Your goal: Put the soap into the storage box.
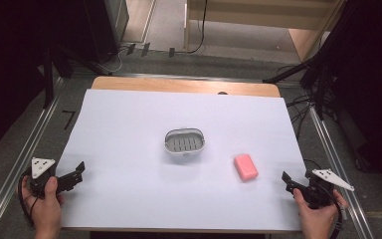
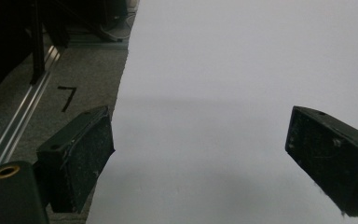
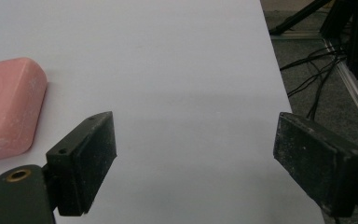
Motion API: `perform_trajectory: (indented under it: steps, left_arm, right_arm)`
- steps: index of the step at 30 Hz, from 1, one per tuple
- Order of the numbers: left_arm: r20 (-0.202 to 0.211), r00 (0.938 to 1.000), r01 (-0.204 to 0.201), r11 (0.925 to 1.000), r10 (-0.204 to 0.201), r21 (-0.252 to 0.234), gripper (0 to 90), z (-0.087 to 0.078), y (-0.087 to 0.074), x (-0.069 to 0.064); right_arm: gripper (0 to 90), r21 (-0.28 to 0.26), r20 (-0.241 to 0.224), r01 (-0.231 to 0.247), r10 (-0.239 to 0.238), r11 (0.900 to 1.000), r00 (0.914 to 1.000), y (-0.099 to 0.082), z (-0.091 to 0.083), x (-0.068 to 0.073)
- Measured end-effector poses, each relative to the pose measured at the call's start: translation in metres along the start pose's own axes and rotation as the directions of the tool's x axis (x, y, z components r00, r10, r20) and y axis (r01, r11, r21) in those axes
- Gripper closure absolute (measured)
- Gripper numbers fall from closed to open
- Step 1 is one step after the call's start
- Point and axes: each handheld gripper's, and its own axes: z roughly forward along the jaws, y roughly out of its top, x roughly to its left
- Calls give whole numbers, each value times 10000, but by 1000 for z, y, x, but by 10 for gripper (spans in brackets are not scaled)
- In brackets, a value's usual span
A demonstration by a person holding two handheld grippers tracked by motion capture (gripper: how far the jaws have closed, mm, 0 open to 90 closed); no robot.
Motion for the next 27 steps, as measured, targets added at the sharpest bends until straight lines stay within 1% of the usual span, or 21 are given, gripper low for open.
perform_trajectory:
  steps: [1,3,6,7,8,9,10,11,12,14,15,16,17,18,19,20,23,24,25,26,27]
  left_arm:
    - [-26,10000,-11,10000,11,49,81,0,0,0]
    - [-25,10000,-42,10000,42,59,81,1,0,-1]
    - [1,10000,-35,10000,35,60,81,1,0,-1]
    - [-34,10000,-23,10000,23,42,81,0,0,-1]
    - [-31,10000,-22,10000,22,31,81,0,0,0]
    - [-16,10000,-27,10000,27,7,81,0,0,0]
    - [-16,10000,-27,10000,27,7,81,0,0,0]
    - [19,10000,-32,10000,32,-31,82,0,0,-1]
    - [19,10000,-32,10000,32,-31,82,0,0,-1]
    - [10,10000,-24,10000,24,-30,82,0,0,-1]
    - [15,10000,-20,10000,20,-31,81,0,0,0]
    - [22,10000,-18,10000,18,-21,81,0,0,0]
    - [17,10000,-5,10000,5,-26,81,0,0,0]
    - [7,10000,24,10000,-24,-34,82,0,0,0]
    - [7,10000,24,10000,-24,-34,82,0,0,0]
    - [13,10000,28,10000,-28,-35,81,0,0,0]
    - [11,10000,6,10000,-6,-27,82,0,0,0]
    - [13,10000,12,10000,-12,-15,82,-1,0,0]
    - [6,10000,49,10000,-49,-37,81,0,0,0]
    - [7,10000,59,10000,-59,-40,81,0,0,0]
    - [23,10000,65,10000,-65,-50,81,-1,0,0]
  right_arm:
    - [142,43,32,67,-68,10000,10000,0,0,1]
    - [160,88,-132,-53,55,9999,9999,1,0,3]
    - [186,105,-48,-33,34,9999,10000,2,1,7]
    - [199,138,74,84,-86,9999,9999,2,1,9]
    - [200,197,179,306,-309,9993,9994,3,2,12]
    - [236,382,122,542,-547,9978,9984,6,2,15]
    - [236,382,122,542,-547,9978,9984,6,2,15]
    - [303,557,11,868,-870,9947,9962,8,3,19]
    - [303,557,11,868,-870,9947,9962,8,3,19]
    - [307,699,-84,994,-990,9926,9950,9,4,24]
    - [308,799,-241,1039,-1022,9914,9945,9,4,27]
    - [303,973,-366,1252,-1222,9873,9918,12,6,31]
    - [303,978,-391,1370,-1337,9857,9902,13,6,33]
    - [310,1136,-459,1454,-1410,9828,9889,14,7,35]
    - [310,1136,-459,1454,-1410,9828,9889,14,7,35]
    - [361,1555,-610,1446,-1366,9772,9887,19,7,37]
    - [385,1638,-691,1445,-1347,9759,9885,22,7,38]
    - [385,1689,-809,1464,-1343,9747,9876,24,7,38]
    - [391,1854,-963,1425,-1263,9723,9873,26,8,39]
    - [402,2013,-1268,1585,-1347,9666,9827,29,9,39]
    - [400,2240,-1509,1644,-1324,9606,9796,30,11,40]
